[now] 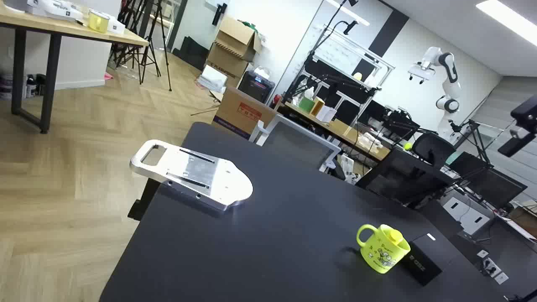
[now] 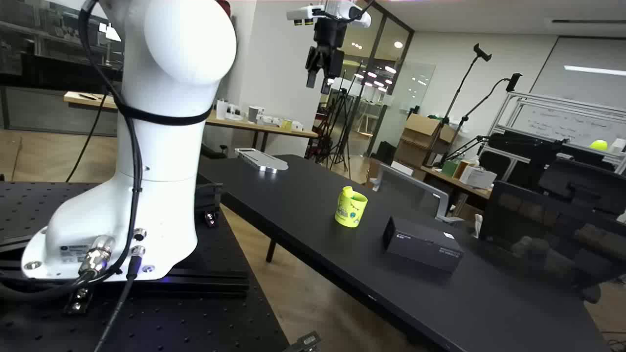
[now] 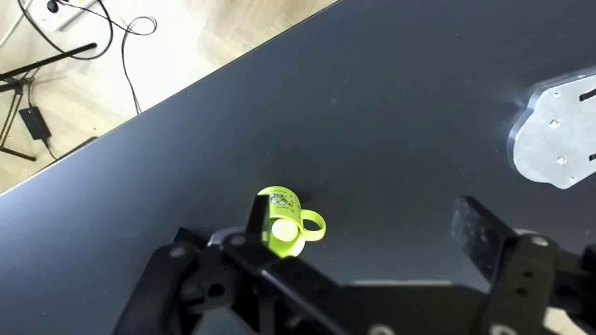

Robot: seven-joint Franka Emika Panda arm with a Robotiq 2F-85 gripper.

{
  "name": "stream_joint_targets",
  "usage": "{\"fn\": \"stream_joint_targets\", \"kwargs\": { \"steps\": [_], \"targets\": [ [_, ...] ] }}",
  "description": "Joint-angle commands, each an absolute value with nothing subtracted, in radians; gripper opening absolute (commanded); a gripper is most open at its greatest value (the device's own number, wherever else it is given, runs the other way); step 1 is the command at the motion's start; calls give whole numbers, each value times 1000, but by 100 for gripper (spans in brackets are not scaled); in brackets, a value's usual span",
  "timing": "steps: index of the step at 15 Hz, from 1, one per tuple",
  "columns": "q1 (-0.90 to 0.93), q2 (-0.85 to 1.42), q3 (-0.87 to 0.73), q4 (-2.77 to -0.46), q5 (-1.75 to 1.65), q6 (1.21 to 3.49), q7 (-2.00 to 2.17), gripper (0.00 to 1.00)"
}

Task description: Take the stick of glue out of the mug and put it on the table

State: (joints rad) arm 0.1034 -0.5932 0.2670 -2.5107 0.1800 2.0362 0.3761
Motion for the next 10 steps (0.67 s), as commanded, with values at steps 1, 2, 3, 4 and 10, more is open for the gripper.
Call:
{"fn": "stream_joint_targets", "kwargs": {
  "steps": [1,2,3,4,10],
  "targets": [
    [113,-591,258,-2509,174,2035,381,100],
    [113,-591,258,-2509,174,2035,381,100],
    [113,-591,258,-2509,174,2035,381,100],
    [113,-591,258,-2509,174,2035,381,100],
    [42,-466,286,-2522,66,2232,422,100]
  ]
}}
